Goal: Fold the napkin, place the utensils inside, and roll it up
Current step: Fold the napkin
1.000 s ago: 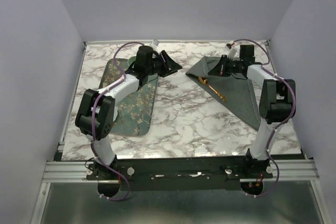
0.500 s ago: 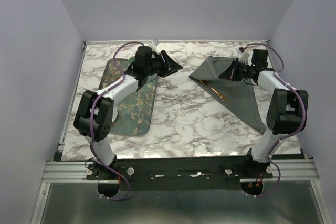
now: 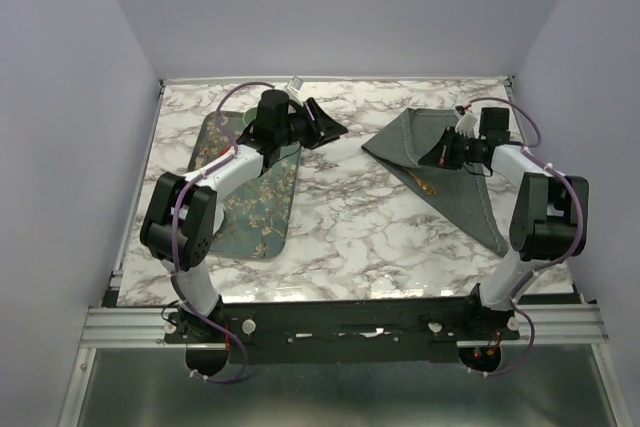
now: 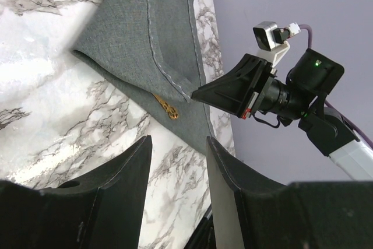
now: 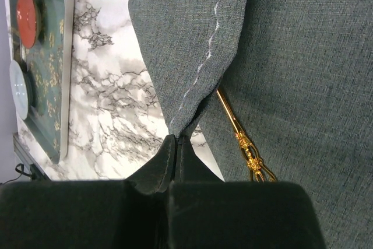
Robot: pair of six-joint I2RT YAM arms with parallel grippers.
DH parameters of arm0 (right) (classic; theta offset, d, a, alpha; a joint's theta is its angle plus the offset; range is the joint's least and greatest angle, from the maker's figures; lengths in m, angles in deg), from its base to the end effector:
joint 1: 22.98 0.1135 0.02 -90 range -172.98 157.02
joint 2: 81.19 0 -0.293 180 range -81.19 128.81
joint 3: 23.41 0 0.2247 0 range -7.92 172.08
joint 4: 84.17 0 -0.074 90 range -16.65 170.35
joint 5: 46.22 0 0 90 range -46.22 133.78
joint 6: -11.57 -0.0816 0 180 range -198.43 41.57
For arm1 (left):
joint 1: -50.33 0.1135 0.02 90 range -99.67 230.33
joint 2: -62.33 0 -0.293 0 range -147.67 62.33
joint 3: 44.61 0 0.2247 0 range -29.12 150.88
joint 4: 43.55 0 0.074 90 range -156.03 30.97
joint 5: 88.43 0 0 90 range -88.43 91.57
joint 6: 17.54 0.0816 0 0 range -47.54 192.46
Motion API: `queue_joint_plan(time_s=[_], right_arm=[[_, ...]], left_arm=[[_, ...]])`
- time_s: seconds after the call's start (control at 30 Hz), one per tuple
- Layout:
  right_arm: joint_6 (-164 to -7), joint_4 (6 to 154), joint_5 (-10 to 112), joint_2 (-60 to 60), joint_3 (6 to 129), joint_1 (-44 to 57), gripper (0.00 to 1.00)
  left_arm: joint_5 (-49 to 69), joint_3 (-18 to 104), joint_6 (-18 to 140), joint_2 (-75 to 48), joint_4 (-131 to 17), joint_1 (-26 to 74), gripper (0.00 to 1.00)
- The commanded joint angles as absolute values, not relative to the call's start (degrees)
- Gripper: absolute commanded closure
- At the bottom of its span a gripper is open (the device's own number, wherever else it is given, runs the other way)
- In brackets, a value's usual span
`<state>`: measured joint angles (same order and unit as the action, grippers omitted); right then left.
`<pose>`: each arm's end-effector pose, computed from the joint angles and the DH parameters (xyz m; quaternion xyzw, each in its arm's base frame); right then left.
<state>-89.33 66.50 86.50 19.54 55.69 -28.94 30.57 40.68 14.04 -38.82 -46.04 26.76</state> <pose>0.3716 0.0169 0.2145 0.0083 0.8861 0.3564 0.2961 0.3790 -0.2085 0.2938 -0.0952 0.7928 -0.5250 0.2945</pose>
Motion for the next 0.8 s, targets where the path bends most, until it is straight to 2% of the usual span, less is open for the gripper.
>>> queue_joint_plan(time_s=[0.0, 0.43, 0.7, 0.77], right_arm=[[-89.15, 64.88, 84.3, 16.11, 53.69, -29.57, 0.99], [-89.15, 64.44, 82.37, 19.0, 53.6, -29.92, 0.98], [-93.98, 64.7, 88.87, 19.45, 60.79, -28.7, 0.98], [-95.65, 64.79, 88.78, 18.74, 62.29, -27.64, 0.98]], left_arm=[[31.9, 39.7, 13.75, -36.9, -44.71, 27.22, 0.49], [32.68, 39.43, 12.96, -37.87, -43.74, 27.13, 0.49], [33.74, 39.87, 13.04, -39.45, -42.68, 26.96, 0.49], [33.13, 40.05, 14.01, -40.06, -42.51, 25.56, 0.54]])
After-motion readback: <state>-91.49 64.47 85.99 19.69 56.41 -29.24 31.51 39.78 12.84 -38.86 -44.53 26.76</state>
